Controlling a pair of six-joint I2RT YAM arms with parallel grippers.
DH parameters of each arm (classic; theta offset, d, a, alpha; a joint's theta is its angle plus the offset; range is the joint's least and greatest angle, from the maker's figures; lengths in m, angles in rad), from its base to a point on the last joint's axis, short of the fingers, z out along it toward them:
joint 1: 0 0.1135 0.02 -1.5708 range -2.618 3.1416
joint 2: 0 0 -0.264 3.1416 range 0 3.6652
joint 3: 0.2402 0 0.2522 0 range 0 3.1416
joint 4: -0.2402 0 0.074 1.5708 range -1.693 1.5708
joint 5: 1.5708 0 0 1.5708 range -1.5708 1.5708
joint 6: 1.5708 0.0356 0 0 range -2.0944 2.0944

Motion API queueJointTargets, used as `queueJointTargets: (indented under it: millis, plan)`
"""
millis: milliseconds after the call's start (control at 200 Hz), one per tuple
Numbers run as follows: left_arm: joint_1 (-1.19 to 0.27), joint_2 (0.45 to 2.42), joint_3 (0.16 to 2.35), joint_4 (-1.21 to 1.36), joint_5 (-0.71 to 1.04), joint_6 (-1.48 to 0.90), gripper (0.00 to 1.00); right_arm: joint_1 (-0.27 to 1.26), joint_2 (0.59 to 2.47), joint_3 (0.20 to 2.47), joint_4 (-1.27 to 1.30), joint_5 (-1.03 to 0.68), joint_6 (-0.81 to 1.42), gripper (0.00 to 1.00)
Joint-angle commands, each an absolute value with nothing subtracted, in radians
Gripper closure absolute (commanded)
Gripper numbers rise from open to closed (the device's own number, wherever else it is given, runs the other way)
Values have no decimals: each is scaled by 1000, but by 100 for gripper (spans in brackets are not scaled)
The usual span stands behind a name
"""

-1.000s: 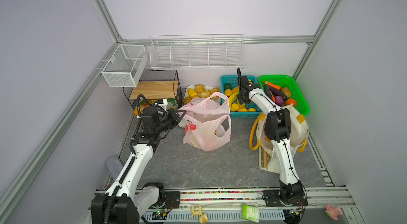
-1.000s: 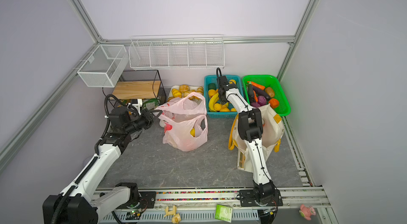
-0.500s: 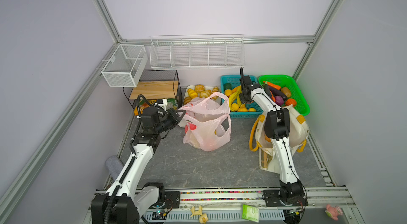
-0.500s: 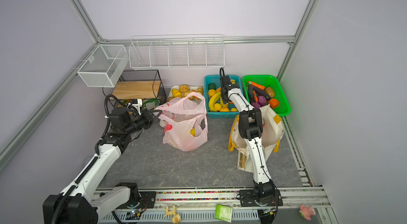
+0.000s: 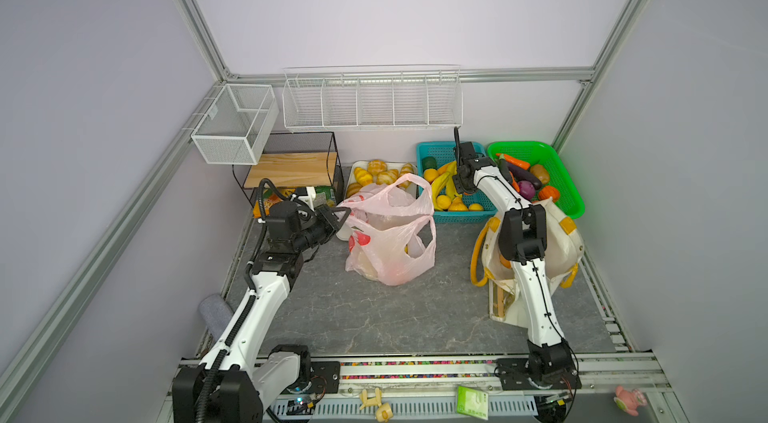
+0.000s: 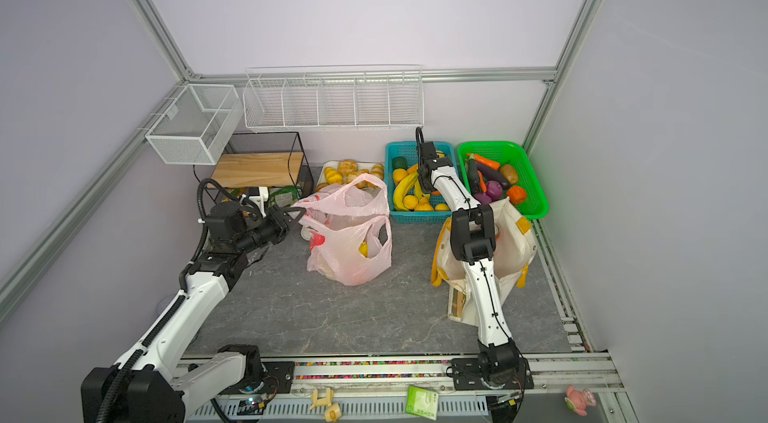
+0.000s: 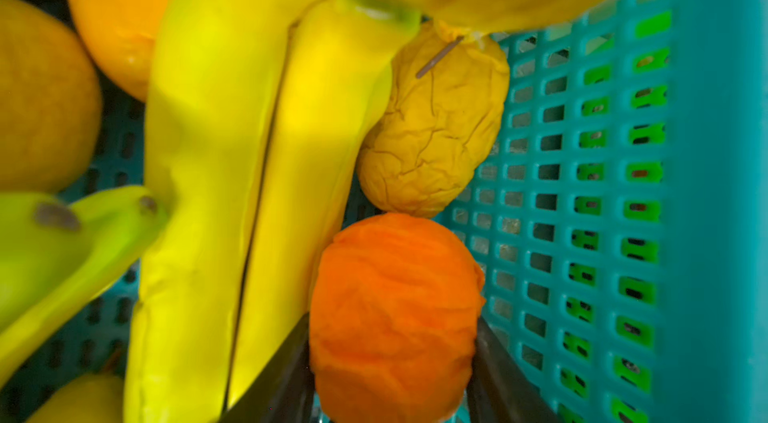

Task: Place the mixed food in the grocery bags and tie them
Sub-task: 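Lower the right gripper into the teal basket and grasp another orange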

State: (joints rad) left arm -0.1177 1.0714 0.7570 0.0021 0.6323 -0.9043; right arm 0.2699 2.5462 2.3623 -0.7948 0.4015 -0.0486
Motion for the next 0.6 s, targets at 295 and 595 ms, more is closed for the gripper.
queueJointTargets:
  millis: [295,595]
  plan:
    - [-112,1075,746,28,632,-908,100,278,2194,2066,-671,254,-15,57]
    - [-112,1071,740,34,638,-911,100,327,1787,1655,-468,122,57,58]
